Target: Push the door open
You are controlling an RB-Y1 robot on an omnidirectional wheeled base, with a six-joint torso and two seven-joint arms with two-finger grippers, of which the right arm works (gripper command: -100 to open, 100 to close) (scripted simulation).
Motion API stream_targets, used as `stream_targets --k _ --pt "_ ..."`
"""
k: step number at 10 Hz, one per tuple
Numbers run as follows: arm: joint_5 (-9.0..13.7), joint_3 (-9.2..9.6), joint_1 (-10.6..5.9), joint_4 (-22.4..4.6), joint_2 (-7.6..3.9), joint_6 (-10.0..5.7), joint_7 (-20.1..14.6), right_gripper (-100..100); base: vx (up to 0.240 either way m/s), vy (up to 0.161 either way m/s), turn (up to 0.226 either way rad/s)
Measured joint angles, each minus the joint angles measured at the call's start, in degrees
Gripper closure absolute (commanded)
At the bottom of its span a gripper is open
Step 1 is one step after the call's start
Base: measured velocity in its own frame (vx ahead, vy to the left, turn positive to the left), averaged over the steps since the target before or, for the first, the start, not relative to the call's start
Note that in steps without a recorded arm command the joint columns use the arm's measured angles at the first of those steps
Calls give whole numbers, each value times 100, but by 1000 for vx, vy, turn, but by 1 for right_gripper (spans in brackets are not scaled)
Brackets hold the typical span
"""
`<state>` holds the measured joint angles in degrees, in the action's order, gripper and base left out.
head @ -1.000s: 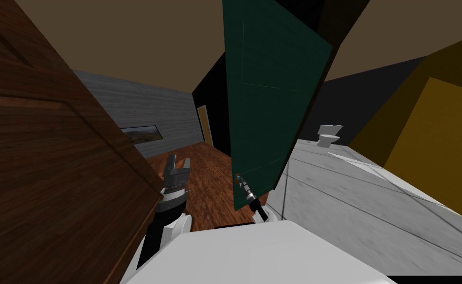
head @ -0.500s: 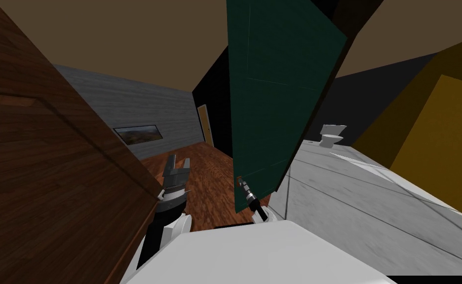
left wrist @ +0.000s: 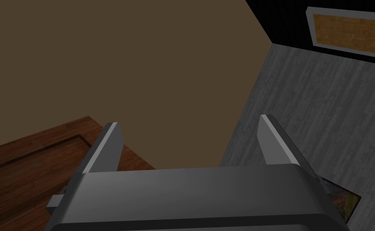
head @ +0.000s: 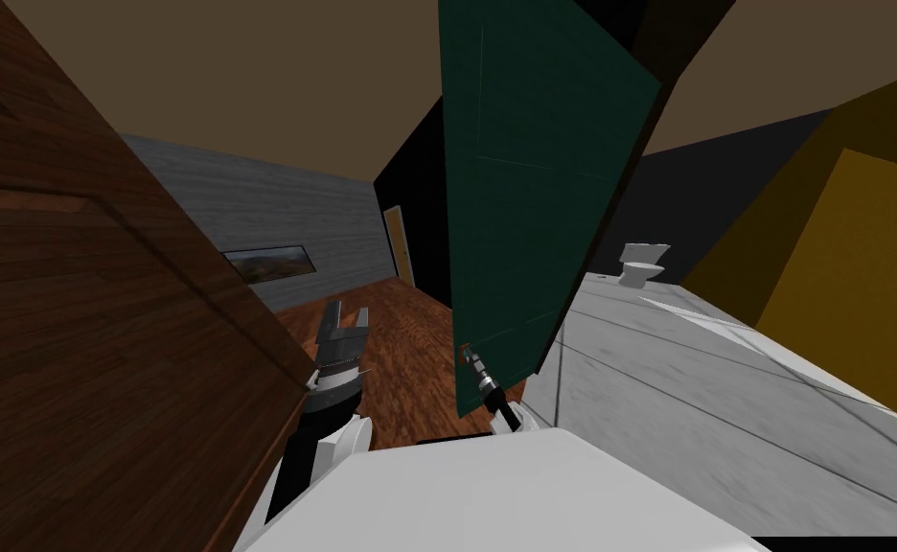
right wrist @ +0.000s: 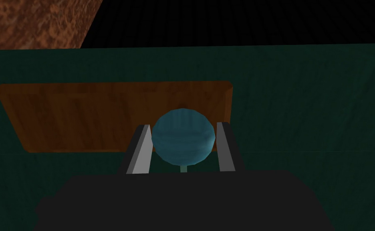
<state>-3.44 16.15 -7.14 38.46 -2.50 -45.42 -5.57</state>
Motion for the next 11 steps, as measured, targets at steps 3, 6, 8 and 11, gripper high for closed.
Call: stream_targets --k 3,6,8,11 --pt "6 -42 103 162 -58 113 70 100 196 73 -88" --pt "73 -212 -28 -28 -102 -25 171 100 183 50 -163" --pt "138 -352 -116 -124 -175 -39 238 -100 -69 -62 -90" --pt "143 -335 -62 -51 -104 23 328 -100 -198 -50 -82"
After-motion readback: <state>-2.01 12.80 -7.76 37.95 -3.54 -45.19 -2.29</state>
